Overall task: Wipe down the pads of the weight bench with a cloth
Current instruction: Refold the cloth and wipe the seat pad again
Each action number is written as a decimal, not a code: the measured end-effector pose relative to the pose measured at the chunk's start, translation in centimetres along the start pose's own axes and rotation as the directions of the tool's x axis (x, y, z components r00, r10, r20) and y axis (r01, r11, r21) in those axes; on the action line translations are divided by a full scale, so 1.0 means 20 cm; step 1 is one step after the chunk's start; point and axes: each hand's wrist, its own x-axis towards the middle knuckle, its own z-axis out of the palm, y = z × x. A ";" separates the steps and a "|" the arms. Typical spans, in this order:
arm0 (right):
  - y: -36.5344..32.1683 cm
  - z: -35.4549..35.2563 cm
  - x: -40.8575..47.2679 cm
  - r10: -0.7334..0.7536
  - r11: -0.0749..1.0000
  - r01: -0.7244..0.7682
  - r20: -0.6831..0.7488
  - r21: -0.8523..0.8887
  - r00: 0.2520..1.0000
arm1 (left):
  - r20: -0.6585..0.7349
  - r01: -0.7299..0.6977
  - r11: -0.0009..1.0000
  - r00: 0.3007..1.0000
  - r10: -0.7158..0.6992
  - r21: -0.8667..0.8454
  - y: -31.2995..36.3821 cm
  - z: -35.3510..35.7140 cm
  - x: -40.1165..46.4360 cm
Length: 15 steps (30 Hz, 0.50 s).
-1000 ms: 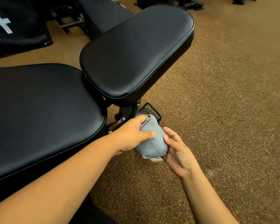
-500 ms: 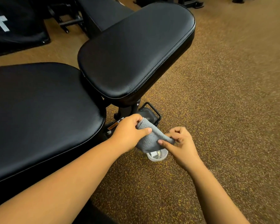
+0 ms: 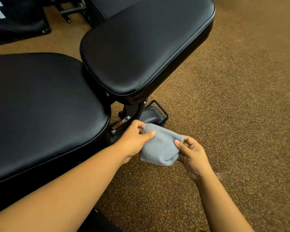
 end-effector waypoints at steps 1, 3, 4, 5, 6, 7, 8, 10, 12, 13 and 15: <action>0.01 -0.01 0.02 -0.001 1.000 0.000 -0.021 -0.016 1.000 | -0.017 0.025 1.000 1.000 -0.025 -0.008 -0.02 0.00 0.02; 0.04 -0.04 0.07 -0.001 1.000 0.000 -0.053 -0.022 0.999 | -0.038 0.077 0.997 0.996 -0.077 -0.009 -0.05 0.01 0.05; 0.06 -0.06 0.10 0.004 1.000 -0.005 -0.061 -0.025 0.998 | -0.042 0.098 0.995 0.994 -0.099 -0.008 -0.07 0.02 0.07; 0.08 -0.07 0.13 0.013 0.999 -0.015 -0.066 -0.031 0.998 | -0.040 0.118 0.993 0.992 -0.118 -0.001 -0.09 0.02 0.09; 0.10 -0.09 0.16 0.025 0.999 -0.028 -0.071 -0.040 0.997 | -0.034 0.133 0.991 0.991 -0.133 0.004 -0.11 0.04 0.11; 0.12 -0.11 0.19 0.041 0.997 -0.045 -0.075 -0.055 0.996 | -0.022 0.153 0.988 0.988 -0.153 0.012 -0.13 0.05 0.12; 0.14 -0.12 0.22 0.057 0.995 -0.062 -0.077 -0.073 0.995 | -0.007 0.171 0.985 0.985 -0.171 0.014 -0.15 0.06 0.14; 0.19 -0.16 0.27 0.090 0.987 -0.101 -0.091 -0.124 0.992 | 0.040 0.210 0.977 0.977 -0.211 0.025 -0.18 0.08 0.16; 0.24 -0.19 0.32 0.117 0.974 -0.136 -0.112 -0.183 0.987 | 0.088 0.238 0.971 0.967 -0.240 0.033 -0.21 0.09 0.18; 0.26 -0.21 0.35 0.126 0.964 -0.152 -0.129 -0.218 0.984 | 0.103 0.249 0.968 0.962 -0.252 0.041 -0.22 0.09 0.19; 0.30 -0.23 0.40 0.121 0.936 -0.165 -0.155 -0.311 0.980 | 0.119 0.271 0.961 0.954 -0.276 0.056 -0.23 0.08 0.20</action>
